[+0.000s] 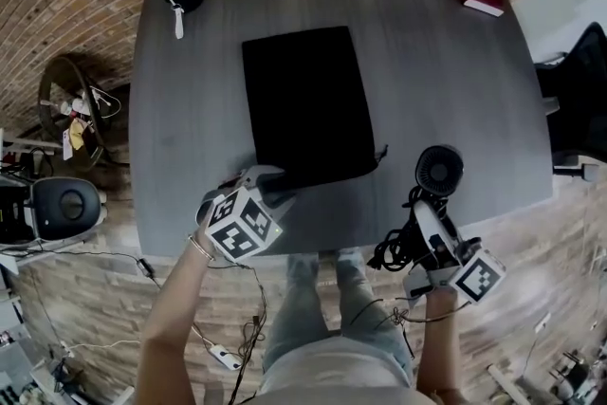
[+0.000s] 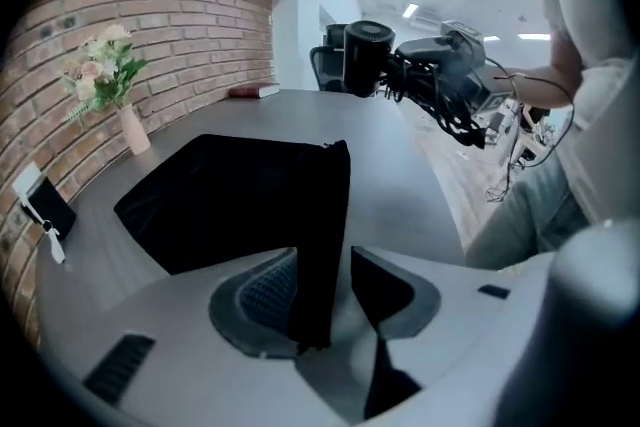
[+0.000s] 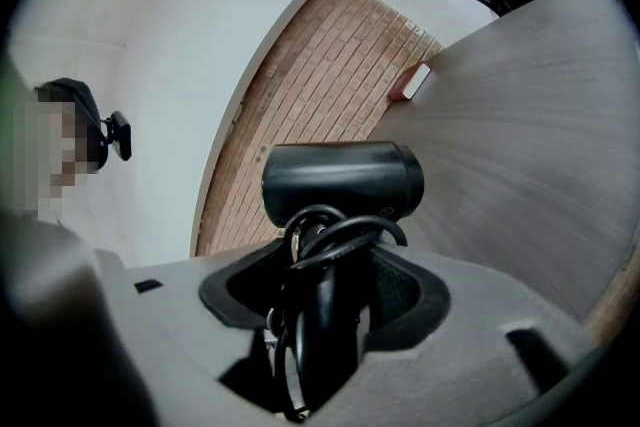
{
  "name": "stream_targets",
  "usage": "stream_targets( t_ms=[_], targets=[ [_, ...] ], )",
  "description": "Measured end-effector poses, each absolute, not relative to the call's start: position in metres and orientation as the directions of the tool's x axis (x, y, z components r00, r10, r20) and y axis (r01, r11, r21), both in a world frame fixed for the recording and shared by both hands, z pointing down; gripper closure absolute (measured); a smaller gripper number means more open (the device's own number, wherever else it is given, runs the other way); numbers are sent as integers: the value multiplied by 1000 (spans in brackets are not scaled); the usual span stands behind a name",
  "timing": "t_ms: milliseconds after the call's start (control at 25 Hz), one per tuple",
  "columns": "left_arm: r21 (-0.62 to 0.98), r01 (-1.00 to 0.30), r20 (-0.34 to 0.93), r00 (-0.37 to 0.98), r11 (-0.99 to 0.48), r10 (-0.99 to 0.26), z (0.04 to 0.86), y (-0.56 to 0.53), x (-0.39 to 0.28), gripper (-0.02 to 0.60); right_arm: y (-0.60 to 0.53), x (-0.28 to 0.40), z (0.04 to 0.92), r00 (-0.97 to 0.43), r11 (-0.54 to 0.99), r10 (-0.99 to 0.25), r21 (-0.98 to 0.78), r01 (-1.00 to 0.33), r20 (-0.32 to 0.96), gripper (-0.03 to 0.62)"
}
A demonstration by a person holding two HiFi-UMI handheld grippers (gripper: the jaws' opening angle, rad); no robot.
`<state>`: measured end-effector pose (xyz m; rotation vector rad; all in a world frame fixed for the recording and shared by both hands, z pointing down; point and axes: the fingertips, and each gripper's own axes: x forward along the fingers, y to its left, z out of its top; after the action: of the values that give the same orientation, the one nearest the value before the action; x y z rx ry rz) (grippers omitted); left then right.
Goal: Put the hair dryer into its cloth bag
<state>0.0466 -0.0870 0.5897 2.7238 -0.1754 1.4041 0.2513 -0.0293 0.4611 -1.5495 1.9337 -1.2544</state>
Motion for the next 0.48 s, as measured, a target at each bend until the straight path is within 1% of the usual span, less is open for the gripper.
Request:
stream_targets(
  t_ms=[80, 240, 360, 480],
  targets=[
    [26, -137, 820, 570, -990, -57, 595, -89, 47, 423, -28, 253, 461, -326, 0, -914, -802, -597, 243, 358],
    [52, -156, 819, 572, -986, -47, 601, -91, 47, 480, -25, 258, 460, -312, -5, -919, -797, -604, 242, 358],
    [79, -168, 818, 575, -983, -33, 602, -94, 47, 491, -24, 260, 461, -302, -19, -919, -795, -606, 253, 358],
    [78, -178, 817, 575, -981, -39, 603, -97, 47, 531, -24, 259, 462, -302, -20, -919, -796, -605, 253, 358]
  ],
)
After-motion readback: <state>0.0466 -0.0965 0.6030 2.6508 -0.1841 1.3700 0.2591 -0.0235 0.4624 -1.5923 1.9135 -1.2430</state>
